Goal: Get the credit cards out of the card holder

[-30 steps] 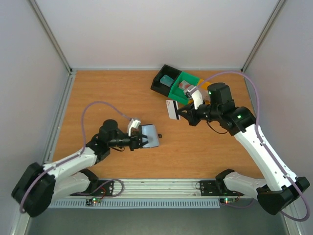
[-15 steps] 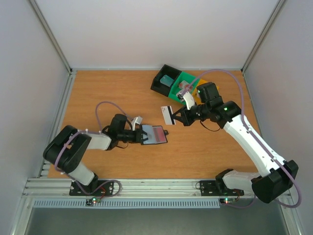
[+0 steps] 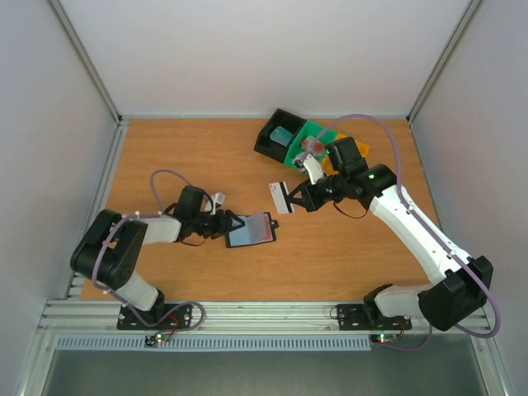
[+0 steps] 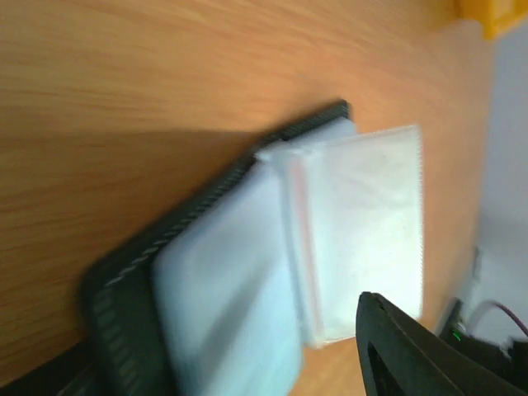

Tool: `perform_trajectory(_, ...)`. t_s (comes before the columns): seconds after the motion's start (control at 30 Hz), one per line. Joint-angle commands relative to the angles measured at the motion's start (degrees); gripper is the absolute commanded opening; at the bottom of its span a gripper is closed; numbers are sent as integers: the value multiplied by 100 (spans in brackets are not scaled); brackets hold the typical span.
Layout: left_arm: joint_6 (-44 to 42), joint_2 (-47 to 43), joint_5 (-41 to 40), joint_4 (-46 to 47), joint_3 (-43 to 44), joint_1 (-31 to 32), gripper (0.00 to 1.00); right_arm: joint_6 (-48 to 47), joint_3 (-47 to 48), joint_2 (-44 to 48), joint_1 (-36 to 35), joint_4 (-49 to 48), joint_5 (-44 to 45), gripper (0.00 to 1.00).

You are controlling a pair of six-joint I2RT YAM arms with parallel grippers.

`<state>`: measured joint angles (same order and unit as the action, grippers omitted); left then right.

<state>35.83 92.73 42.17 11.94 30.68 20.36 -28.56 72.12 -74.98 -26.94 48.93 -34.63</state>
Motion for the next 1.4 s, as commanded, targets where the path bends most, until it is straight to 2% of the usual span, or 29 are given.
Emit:
perform_trajectory(0.0,-18,-498,-2172,-2262,-105,-225,62,-132,239,67,32,-27,-241,1)
perform_trajectory(0.2,170,-1654,-3392,-3633,-190,-541,63,-163,320,245,29,-74,-343,1)
perform_trajectory(0.27,89,-2127,-3314,-3604,-203,-606,60,-134,300,308,31,-126,-451,1)
perform_trajectory(0.33,-343,-2562,-2866,-3120,-178,-607,55,-83,238,355,32,-289,-756,1)
perform_trajectory(0.37,-550,-2799,-2581,-2714,-143,-604,52,-39,188,383,31,-436,-981,1)
perform_trajectory(0.43,-1171,-3291,-1224,-1529,-139,-604,47,63,40,517,34,-900,-1431,1)
perform_trajectory(0.47,-1623,-3566,-459,-238,-220,-598,47,163,-46,602,31,-1196,-1554,1)
perform_trajectory(0.53,-1984,-3914,1075,1628,-385,-493,50,345,-136,777,32,-1717,-1728,1)
perform_trajectory(0.6,-2581,-3942,2153,2422,-246,-242,55,651,-287,966,31,-2420,-1959,1)
perform_trajectory(0.63,-2668,-3913,2374,2816,-204,-154,59,898,-464,1081,34,-2987,-2091,1)
perform_trajectory(0.7,-2223,-3863,2305,3246,-52,105,66,1507,-968,1263,11,-4545,-2298,1)
perform_trajectory(0.8,-1716,-3840,1825,3477,260,555,74,2096,-1381,1357,-70,-5944,-2213,1)
perform_trajectory(0.9,-1448,-3695,1098,3774,591,841,79,2385,-1506,1282,-156,-6619,-2311,1)
perform_trajectory(1.0,-1194,-3630,429,3719,860,959,80,2468,-1499,1209,-208,-6762,-2411,1)
perform_trajectory(1.13,-1134,-3636,416,3593,929,1169,68,2444,-1462,1196,-247,-6744,-2572,1)
perform_trajectory(1.27,-1376,-3567,-219,3255,1021,1295,53,2408,-1290,1080,-299,-6560,-2833,1)
perform_trajectory(1.37,-1461,-3545,-241,3163,1062,1295,45,2378,-1275,1081,-319,-6527,-2906,1)
